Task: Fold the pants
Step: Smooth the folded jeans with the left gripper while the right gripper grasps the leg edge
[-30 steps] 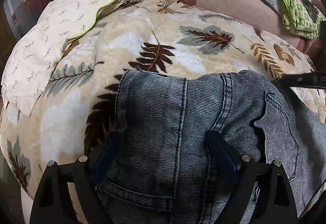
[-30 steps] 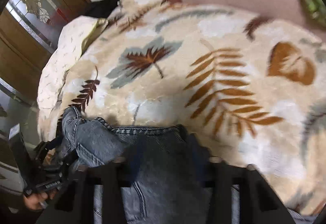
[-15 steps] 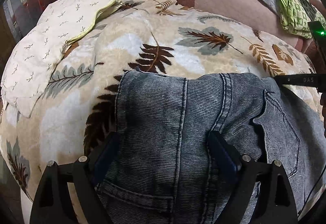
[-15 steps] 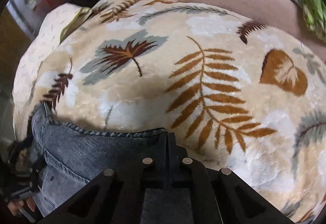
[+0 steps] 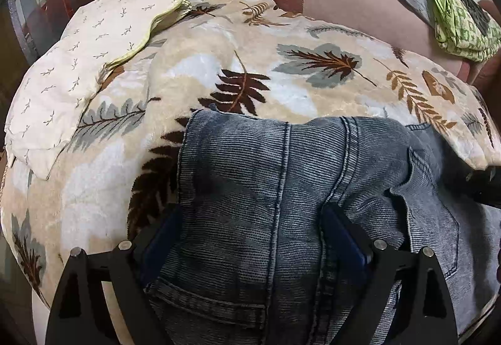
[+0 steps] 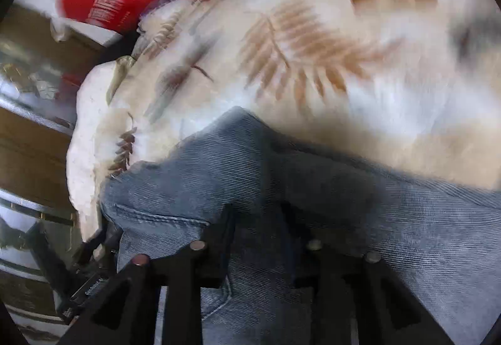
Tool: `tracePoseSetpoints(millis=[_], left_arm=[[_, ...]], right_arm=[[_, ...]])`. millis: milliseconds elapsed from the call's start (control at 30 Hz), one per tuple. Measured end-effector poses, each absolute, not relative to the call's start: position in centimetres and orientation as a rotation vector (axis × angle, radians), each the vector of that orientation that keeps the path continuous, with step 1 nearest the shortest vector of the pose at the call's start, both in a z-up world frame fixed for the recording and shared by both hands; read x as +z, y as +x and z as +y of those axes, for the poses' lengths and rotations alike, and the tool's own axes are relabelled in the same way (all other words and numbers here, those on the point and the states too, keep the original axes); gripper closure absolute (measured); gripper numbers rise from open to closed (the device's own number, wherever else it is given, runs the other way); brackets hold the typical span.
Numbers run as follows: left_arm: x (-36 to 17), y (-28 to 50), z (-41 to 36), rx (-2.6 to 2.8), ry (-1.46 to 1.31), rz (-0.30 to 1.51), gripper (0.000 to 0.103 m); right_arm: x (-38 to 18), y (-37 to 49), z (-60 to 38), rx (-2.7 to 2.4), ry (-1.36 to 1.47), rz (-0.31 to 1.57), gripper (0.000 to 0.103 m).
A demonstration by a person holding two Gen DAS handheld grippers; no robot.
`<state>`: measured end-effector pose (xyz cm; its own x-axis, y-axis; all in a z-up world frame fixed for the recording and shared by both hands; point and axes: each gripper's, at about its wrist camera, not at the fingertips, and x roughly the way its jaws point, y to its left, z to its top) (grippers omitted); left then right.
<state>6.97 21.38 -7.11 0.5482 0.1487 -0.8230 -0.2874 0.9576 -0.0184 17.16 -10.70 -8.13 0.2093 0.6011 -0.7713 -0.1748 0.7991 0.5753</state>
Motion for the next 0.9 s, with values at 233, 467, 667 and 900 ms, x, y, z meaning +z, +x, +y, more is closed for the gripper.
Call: tracePoseSetpoints(millis=[233,467,667,900], left_arm=[[-6.1,6.2,21.6,0.26,-0.208,0.909,0.009],[-1.5,3.5,16.7,0.165,-0.175,0.788,0.009],[-2.5,3.6,10.6,0.068,-0.097,0.865,0.009],[-3.1,3.5,6.5,0.031,-0.053,0.911,0.009]], right_arm=[[-0.8,9.6,-19.4,0.546,0.505,1.042,0.04],[-3.1,-2.2,-36.4,0.29,0.872,0.951,0.038],[-8.2,-3.9,-43.8,0.161,1.079,0.924,0.04],[-4.3,-6.7,-45.6,0.199,1.068,0.786,0.04]])
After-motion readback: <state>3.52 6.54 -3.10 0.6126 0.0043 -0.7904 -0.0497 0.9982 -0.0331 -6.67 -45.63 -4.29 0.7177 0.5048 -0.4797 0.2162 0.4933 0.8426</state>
